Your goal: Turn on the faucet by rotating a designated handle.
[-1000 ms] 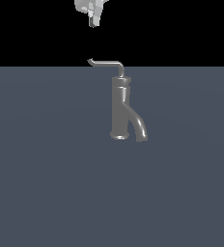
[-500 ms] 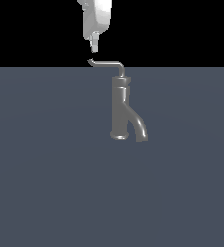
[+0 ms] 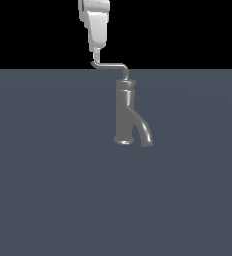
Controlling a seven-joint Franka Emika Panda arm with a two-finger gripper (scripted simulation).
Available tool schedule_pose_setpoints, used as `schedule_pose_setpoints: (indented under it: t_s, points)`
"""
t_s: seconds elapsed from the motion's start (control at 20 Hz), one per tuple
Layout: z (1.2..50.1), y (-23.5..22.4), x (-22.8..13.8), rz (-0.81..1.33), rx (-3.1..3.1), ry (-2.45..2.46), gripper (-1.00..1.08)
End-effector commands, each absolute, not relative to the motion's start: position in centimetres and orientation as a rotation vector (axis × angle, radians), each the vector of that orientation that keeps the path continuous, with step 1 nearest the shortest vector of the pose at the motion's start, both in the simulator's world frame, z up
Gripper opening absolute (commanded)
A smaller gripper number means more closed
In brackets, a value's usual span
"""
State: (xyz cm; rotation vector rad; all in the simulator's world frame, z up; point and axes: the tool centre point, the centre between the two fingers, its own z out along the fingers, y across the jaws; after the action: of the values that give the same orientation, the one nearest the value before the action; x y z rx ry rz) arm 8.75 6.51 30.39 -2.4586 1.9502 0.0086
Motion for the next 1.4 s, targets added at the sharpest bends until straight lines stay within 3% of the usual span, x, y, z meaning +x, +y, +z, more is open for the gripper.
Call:
schedule_pose_setpoints:
  t_s: [0.0, 0.3, 1.35]
  points:
    - [30.1, 6.6, 9.0, 0.001, -2.448, 1.968, -1.0]
    - [30.0, 6.6, 9.0, 0.001, -2.447, 1.97, -1.0]
    - [30.0, 5.7, 3.7, 0.001, -2.447, 1.971, -1.0]
